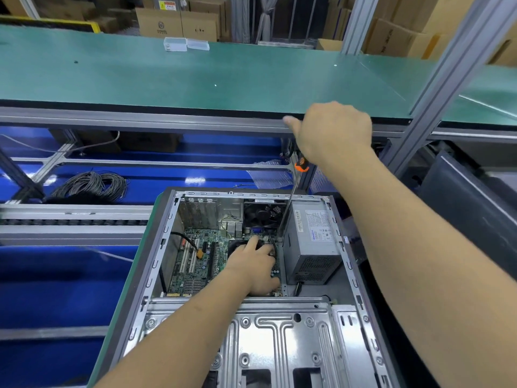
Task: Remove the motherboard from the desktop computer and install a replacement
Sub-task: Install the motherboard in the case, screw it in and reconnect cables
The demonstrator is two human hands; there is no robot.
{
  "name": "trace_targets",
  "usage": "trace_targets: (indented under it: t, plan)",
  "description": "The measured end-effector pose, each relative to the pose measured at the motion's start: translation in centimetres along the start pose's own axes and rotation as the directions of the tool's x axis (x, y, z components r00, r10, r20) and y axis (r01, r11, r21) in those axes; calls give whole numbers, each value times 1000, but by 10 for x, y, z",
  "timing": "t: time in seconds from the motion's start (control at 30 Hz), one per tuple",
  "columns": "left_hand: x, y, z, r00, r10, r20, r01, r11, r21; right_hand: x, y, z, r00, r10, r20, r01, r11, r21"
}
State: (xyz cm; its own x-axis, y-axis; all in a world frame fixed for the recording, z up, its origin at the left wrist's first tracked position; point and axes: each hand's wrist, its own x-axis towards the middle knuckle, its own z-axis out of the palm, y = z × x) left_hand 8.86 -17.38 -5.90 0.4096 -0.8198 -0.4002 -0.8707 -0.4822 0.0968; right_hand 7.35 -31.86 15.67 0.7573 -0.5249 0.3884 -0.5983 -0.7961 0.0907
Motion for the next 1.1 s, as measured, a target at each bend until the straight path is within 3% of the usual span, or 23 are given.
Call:
trace_targets:
  t: [0.03, 0.1, 0.2, 0.27, 0.37, 0.47, 0.57, 0.63, 0.73, 0.87, 0.93, 1.0, 1.1]
  plan:
    - [-3, 1, -3, 999, 4, -42, -4, 1000, -16, 5, 1, -3, 999, -47, 28, 47, 999, -26]
    - [-12, 0, -10, 982, -10, -186, -4, 997, -75, 12, 9, -7, 971, -179, 158, 168, 983, 79]
    - [-36, -3, -16, 959, -85, -272, 46, 988, -145, 11, 11, -19, 841, -436, 320, 329, 882, 338]
    - [-53, -1, -8, 939, -120, -323, 69, 984, -164, 12, 6, -26, 756, -522, 394, 366, 837, 406]
    - [-69, 3, 3, 840, -231, -490, 99, 955, -281, 12, 0, -32, 726, -461, 510, 284, 877, 387]
    - [-67, 6, 3, 836, -237, -494, 107, 955, -276, 14, -2, -34, 825, -347, 445, 318, 938, 142]
    - [-63, 7, 3, 846, -238, -477, 108, 953, -284, 15, -4, -37, 742, -447, 500, 390, 894, 220]
    - [-63, 6, 6, 846, -239, -477, 116, 955, -272, 13, -4, -42, 699, -433, 568, 343, 901, 264]
    - [-62, 6, 8, 848, -242, -471, 119, 954, -275, 14, -4, -42, 812, -340, 474, 356, 933, 60]
    - [-62, 5, 8, 853, -233, -468, 111, 955, -275, 13, -2, -42, 716, -439, 543, 399, 895, 198]
    - [-62, 5, 8, 855, -229, -466, 109, 957, -269, 12, 1, -43, 783, -349, 515, 353, 931, 94]
    - [-62, 6, 7, 854, -229, -468, 107, 956, -273, 17, 3, -39, 794, -360, 490, 367, 926, 87]
    - [-61, 6, 7, 852, -232, -470, 113, 957, -267, 16, 6, -44, 697, -394, 598, 293, 919, 264]
